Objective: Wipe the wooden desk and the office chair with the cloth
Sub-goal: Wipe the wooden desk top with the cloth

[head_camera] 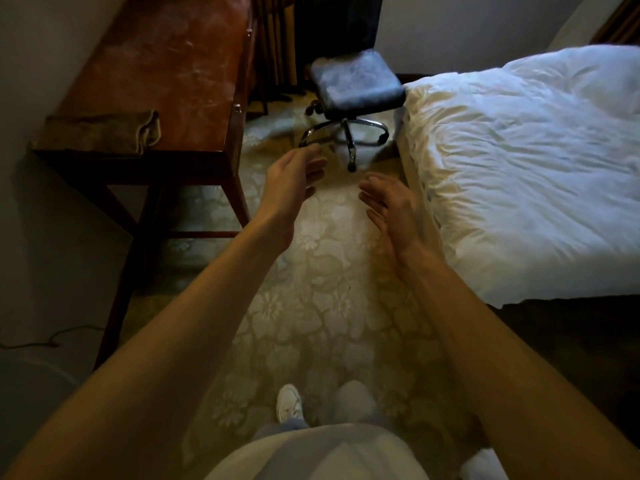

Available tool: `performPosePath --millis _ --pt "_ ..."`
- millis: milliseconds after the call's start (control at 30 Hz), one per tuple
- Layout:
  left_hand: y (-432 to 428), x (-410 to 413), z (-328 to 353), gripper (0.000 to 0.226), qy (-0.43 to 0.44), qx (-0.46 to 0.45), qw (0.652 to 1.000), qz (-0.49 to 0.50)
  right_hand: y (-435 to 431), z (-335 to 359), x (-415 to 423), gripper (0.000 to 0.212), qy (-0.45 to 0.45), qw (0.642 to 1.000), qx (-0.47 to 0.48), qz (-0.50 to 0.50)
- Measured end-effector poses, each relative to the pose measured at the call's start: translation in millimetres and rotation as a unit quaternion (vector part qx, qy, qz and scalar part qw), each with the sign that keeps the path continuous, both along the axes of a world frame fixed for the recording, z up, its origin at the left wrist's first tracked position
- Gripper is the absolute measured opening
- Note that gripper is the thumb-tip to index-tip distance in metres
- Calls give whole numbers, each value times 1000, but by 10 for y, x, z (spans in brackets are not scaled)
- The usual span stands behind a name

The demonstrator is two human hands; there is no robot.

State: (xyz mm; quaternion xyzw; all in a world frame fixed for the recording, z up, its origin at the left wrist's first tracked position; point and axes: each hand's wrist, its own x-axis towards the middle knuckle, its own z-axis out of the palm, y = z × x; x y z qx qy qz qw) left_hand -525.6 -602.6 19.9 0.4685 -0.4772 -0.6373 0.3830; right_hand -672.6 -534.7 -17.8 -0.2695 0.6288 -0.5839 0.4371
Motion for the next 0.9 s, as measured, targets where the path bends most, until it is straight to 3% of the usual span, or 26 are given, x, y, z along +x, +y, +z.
performPosePath --millis 367,500,900 --pt "-1465 -1433 -143 29 -13 6 1000 27 -1596 -211 -1432 49 -26 999 -6 37" --pt "-1979 -1902 -88 32 -15 17 999 45 -2227 -151 -1927 35 -41 996 -6 77" --pt "-3507 -2150 -141 26 -1 41 989 140 -3922 -215 -2274 51 -42 984 20 171"
